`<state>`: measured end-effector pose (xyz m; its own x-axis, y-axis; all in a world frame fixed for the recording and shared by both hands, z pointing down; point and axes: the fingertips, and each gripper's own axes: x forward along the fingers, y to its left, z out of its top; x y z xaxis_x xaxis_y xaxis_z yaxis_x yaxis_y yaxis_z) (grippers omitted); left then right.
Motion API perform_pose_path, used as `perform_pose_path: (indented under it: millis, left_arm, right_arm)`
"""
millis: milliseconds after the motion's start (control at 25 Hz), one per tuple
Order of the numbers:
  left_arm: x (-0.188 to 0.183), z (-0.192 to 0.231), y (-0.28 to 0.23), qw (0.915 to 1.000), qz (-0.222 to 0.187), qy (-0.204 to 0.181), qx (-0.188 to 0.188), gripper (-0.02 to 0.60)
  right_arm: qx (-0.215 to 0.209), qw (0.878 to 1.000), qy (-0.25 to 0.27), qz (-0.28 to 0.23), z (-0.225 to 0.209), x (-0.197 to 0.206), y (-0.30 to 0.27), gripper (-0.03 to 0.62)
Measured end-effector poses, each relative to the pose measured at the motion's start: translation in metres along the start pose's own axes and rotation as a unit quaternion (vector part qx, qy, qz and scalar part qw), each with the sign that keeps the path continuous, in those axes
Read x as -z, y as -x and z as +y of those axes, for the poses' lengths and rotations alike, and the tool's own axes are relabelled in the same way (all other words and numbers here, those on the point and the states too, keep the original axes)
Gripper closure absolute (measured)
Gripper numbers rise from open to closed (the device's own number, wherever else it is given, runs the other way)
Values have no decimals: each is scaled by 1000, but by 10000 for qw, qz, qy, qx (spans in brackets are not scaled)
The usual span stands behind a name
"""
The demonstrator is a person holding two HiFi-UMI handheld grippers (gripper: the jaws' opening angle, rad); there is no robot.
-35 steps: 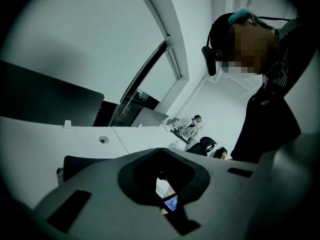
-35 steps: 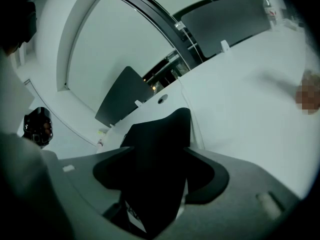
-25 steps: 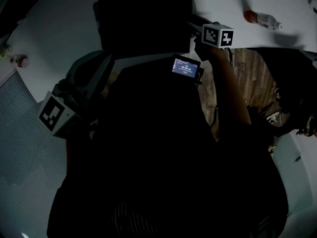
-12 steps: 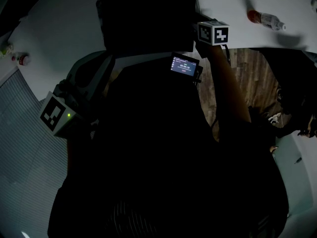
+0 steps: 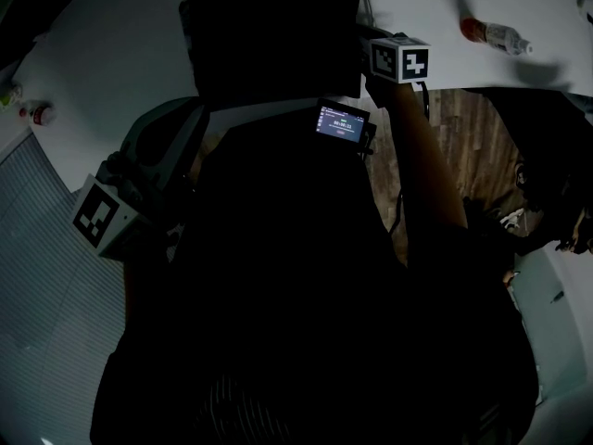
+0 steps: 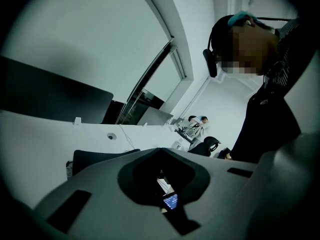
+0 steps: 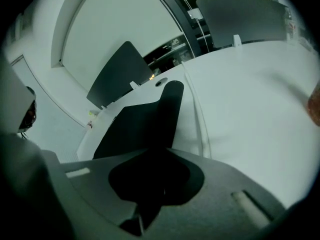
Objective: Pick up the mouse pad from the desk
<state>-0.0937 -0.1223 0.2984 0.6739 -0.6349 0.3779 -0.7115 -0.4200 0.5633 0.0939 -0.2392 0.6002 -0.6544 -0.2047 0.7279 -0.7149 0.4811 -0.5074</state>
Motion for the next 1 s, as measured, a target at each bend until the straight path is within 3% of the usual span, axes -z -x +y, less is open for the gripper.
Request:
perform_pose_path:
  millis: [240,560,800,1000]
  left_arm:
    - [-4,0,-2,10000,-45,-77,27,574]
    - [-14,4,-15,9977,-97,-413,528,574]
    - [-16,24,-4,9919,-133,-558,1132,574]
    - [-9,43,11,9911,-281,-462,1216,574]
  right_arm:
    - [-112,9996,-162,-179,5,-4,7,576]
    - [-145,9980,-229,-564,20,-13,25,576]
    - [224,9972,-200,-680,33,-25,18,576]
    - [434,9967,-126,-668,34,-23,19,576]
